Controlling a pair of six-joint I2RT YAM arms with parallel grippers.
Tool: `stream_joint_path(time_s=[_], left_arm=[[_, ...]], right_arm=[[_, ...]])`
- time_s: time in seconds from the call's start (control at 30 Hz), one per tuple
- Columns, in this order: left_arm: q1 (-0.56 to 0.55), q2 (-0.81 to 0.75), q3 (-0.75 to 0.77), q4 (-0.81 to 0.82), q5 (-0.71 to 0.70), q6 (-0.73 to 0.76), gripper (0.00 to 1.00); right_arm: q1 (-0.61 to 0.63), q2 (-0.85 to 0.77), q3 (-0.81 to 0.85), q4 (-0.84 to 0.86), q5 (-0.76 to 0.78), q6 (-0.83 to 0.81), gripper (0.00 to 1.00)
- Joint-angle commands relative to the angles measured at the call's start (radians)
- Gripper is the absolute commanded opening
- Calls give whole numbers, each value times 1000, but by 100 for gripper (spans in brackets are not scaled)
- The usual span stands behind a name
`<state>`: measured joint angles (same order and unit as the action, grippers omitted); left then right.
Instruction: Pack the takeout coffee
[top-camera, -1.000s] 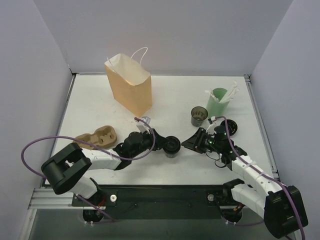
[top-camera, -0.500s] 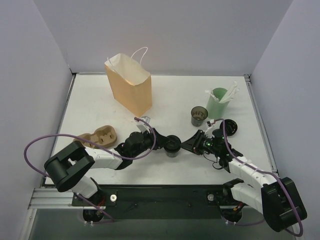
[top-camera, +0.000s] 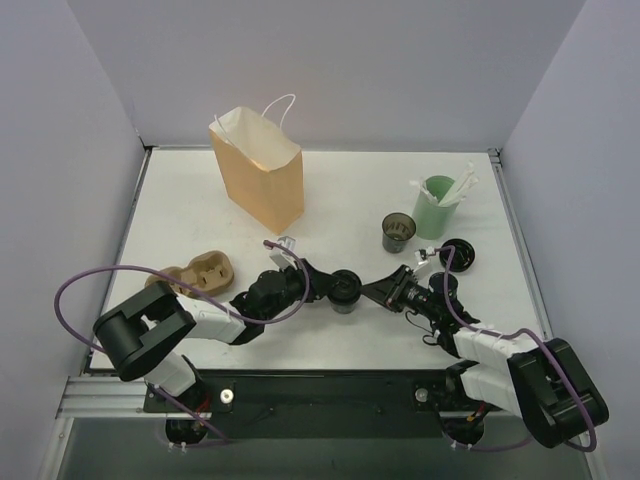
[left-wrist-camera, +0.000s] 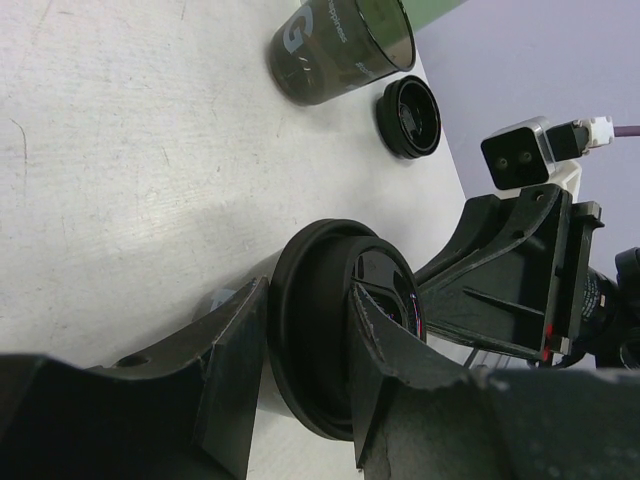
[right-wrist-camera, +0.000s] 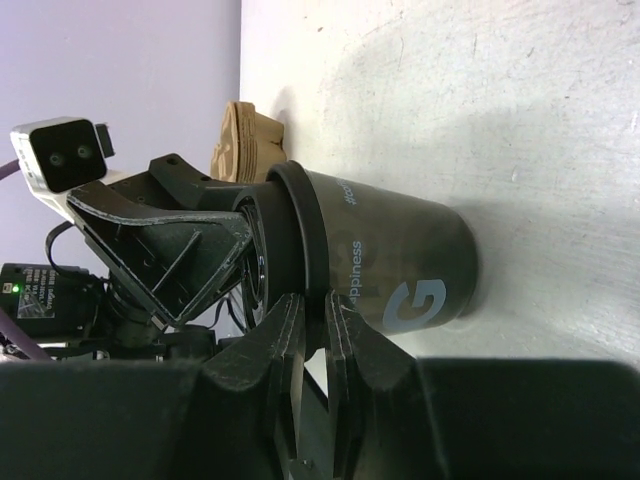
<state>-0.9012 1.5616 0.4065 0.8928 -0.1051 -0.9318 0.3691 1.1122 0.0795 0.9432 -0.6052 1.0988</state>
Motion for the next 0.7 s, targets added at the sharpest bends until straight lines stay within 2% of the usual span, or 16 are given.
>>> stream_joint_path(time_s=[0.0,0.23,0.37,0.5,0.67], left_arm=[[-47,149,-113,-473,38,48,42],[-54,178,-126,-453,28,14,41],[-54,143,-135,-471,13,17,41],[-54,101,-126,-515,4,27,41],[-54,23,-91,-598,-15,44,41]], right_arm=[[33,103,-132,92,61,-37,6],[37,322,-152,295,58,22,2],[37,449,-167,431,50,44,2],[37,521,-168,547,38,70,6],[28,548,-170,579,35,85,8]])
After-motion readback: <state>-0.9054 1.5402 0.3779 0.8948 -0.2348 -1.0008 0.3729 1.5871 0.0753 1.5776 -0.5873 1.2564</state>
